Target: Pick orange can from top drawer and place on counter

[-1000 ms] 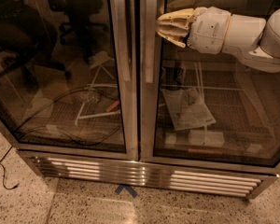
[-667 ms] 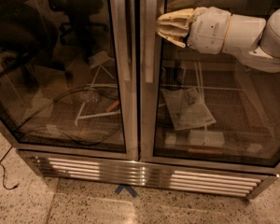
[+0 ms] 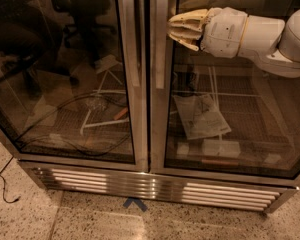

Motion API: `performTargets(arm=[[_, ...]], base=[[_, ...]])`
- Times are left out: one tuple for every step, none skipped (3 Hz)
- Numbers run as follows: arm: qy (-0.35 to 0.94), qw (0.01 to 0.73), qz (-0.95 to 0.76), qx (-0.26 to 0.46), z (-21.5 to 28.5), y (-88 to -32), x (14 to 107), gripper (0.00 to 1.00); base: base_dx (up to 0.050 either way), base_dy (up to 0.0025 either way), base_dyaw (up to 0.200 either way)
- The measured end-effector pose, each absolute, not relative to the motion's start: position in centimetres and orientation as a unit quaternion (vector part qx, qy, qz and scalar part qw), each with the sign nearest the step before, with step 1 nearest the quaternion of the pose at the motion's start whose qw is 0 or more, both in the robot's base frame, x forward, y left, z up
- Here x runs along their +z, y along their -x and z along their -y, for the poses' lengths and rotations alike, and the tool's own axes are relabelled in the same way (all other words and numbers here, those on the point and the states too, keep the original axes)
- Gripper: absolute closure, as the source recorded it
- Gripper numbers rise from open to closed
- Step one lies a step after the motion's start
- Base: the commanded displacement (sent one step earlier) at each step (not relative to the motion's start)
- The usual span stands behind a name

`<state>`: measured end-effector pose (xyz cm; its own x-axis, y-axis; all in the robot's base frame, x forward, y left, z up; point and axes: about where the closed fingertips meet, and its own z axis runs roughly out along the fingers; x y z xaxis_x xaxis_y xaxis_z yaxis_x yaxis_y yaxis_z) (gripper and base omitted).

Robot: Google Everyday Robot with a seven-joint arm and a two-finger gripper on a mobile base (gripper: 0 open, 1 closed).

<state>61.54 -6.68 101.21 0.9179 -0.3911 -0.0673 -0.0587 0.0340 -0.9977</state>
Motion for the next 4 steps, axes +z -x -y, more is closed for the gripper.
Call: performTargets(arm=[[0.685,0.7,-0.164,-0.119,6.67,-61.54,101.21,0.27],[0.685,0.7,-0.164,-0.119,6.66,-61.54,101.21,0.0],[0.685,0.7,-0.164,-0.118,6.61,-61.52,101.23,0.0],[0.685,0.7,-0.164,-0.118,6.61,-61.52,101.23,0.0]], base=[[0.0,0.0,0.0],[0.0,0.0,0.0],[-0.05,0.0,0.0],[0.0,0.0,0.0]])
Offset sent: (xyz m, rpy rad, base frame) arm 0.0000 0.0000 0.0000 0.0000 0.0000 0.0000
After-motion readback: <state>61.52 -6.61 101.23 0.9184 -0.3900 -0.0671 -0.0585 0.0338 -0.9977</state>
